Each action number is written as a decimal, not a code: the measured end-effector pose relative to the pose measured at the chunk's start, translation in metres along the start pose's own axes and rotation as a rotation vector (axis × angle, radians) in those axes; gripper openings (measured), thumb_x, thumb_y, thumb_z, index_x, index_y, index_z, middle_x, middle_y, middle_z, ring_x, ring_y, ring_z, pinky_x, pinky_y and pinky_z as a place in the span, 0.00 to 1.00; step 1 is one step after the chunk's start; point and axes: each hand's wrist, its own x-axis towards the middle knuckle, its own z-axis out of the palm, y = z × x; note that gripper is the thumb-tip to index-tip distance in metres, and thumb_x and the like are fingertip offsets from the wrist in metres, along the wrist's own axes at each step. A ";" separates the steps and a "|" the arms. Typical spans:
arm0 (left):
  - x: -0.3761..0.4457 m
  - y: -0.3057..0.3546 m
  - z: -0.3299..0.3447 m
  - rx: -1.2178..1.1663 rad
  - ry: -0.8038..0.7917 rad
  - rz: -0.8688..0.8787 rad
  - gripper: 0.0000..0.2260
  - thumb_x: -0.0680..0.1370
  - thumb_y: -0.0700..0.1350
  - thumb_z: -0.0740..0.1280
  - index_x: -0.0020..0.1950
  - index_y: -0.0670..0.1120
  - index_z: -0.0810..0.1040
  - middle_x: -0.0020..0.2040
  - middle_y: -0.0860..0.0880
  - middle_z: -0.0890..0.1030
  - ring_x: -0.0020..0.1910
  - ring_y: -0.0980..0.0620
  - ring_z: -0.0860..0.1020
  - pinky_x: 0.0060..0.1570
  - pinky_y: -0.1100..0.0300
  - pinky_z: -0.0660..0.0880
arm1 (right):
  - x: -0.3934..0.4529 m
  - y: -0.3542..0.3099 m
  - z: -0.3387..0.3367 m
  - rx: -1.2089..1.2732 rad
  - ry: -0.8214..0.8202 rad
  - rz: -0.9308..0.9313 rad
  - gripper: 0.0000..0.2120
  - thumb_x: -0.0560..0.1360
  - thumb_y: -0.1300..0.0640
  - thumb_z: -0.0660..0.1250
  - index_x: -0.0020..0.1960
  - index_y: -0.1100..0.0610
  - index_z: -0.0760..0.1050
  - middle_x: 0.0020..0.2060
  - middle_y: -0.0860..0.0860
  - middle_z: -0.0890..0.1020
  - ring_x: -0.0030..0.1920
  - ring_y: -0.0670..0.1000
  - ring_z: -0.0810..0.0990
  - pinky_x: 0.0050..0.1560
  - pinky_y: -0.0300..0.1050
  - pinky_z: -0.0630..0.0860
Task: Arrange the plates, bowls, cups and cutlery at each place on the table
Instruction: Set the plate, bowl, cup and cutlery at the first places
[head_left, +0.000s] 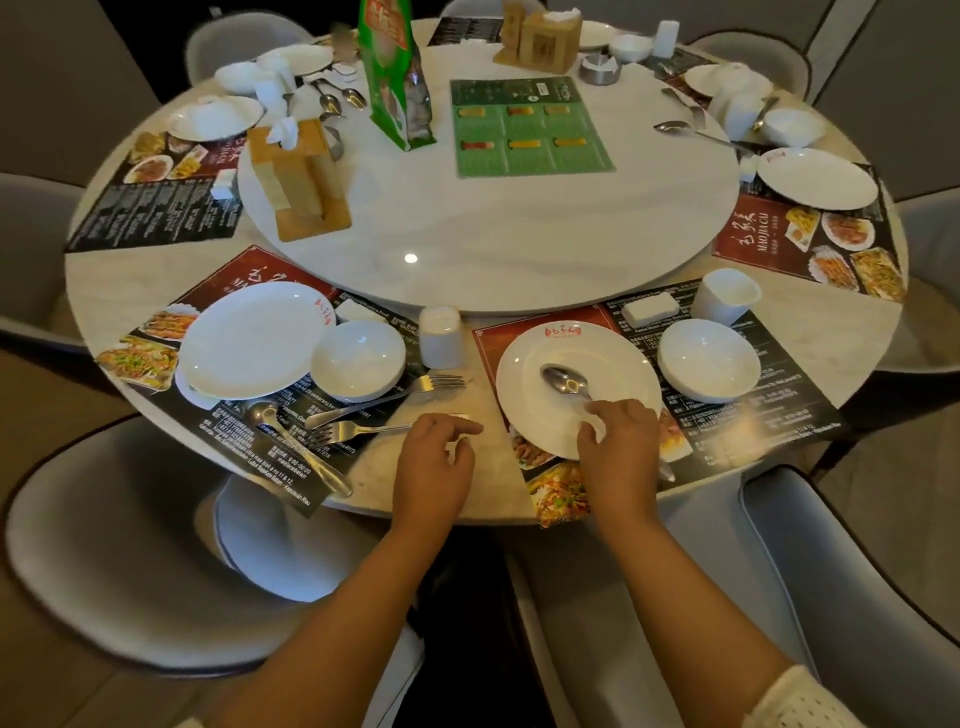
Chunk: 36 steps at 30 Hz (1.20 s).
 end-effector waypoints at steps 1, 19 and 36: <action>0.000 -0.003 -0.009 -0.003 0.035 0.002 0.12 0.76 0.36 0.65 0.50 0.52 0.81 0.50 0.56 0.77 0.49 0.62 0.74 0.50 0.66 0.71 | -0.003 -0.011 0.004 0.058 -0.007 -0.030 0.09 0.73 0.66 0.68 0.52 0.61 0.80 0.50 0.57 0.79 0.54 0.57 0.74 0.53 0.42 0.68; 0.010 -0.057 -0.085 -0.035 0.270 -0.102 0.06 0.77 0.39 0.66 0.48 0.49 0.80 0.46 0.54 0.78 0.46 0.60 0.76 0.44 0.68 0.71 | -0.005 -0.110 0.105 -0.060 -0.501 -0.500 0.08 0.77 0.61 0.64 0.52 0.58 0.81 0.52 0.54 0.79 0.56 0.52 0.73 0.56 0.41 0.68; 0.033 0.003 0.010 -0.081 -0.044 -0.004 0.12 0.76 0.38 0.66 0.58 0.49 0.76 0.59 0.50 0.72 0.53 0.58 0.73 0.53 0.63 0.72 | 0.006 -0.017 -0.004 0.229 -0.330 0.354 0.06 0.75 0.61 0.66 0.43 0.52 0.79 0.43 0.50 0.81 0.42 0.48 0.75 0.41 0.38 0.68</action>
